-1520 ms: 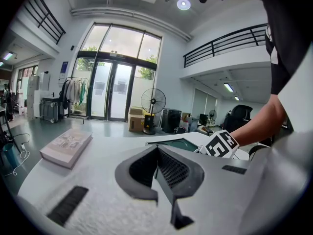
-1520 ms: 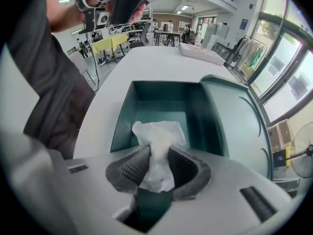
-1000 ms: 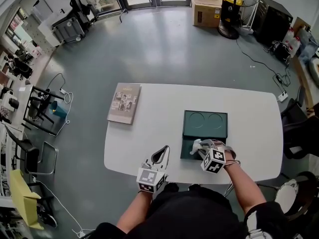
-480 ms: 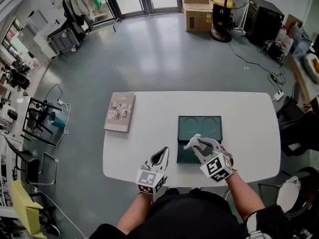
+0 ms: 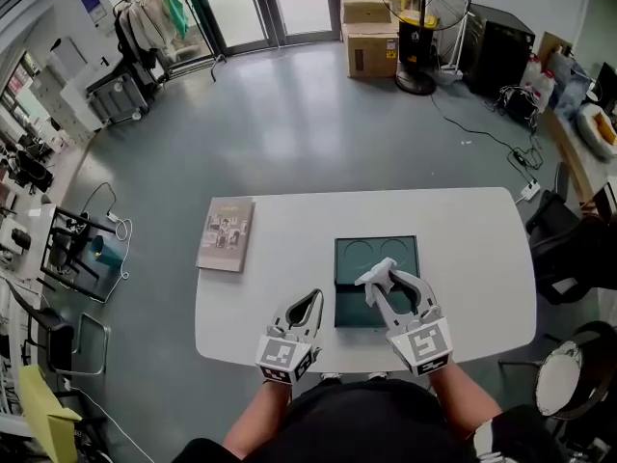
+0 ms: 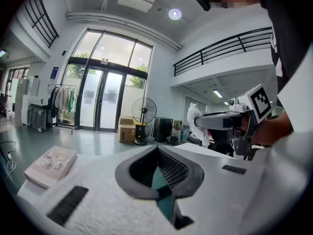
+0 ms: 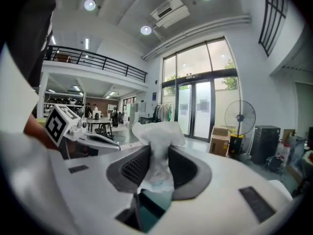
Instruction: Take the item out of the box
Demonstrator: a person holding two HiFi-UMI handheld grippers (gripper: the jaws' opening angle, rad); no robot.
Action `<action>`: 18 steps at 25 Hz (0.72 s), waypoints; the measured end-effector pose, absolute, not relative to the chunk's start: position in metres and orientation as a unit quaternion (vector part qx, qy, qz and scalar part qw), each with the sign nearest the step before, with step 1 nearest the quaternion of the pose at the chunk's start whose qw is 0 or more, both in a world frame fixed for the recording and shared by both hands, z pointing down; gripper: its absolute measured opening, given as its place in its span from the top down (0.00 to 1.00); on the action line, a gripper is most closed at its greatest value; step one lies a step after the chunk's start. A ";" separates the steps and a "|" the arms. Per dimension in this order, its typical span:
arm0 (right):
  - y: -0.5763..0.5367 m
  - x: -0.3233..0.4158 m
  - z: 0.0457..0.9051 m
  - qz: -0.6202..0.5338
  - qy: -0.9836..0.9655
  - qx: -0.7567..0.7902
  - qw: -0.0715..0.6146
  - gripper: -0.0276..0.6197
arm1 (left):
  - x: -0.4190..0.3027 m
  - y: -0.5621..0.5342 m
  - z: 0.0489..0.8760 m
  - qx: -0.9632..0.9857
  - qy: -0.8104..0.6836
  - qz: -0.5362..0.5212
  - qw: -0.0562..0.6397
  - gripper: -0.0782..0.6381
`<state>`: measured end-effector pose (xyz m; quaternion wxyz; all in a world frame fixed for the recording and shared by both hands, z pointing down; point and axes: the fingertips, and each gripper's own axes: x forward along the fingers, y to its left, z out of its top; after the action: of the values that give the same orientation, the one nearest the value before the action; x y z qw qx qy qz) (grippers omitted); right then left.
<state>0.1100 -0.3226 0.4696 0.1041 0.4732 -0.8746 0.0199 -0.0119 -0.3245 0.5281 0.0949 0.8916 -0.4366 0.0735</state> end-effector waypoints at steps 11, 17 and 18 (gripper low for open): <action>-0.303 0.127 0.450 0.011 -0.849 0.525 0.047 0.77 | 0.002 -0.325 0.505 0.901 -0.422 0.059 0.079 0.88; -0.304 0.138 0.449 0.009 -0.838 0.544 0.050 0.78 | 0.009 -0.322 0.502 0.905 -0.414 0.058 0.078 0.88; -0.304 0.141 0.448 0.008 -0.835 0.547 0.051 0.78 | 0.010 -0.322 0.502 0.905 -0.413 0.058 0.077 0.88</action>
<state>0.1405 -0.3039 0.4477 0.0515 0.5472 -0.8354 0.0085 0.0101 -0.3218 0.5021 0.0771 0.9054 -0.4135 0.0583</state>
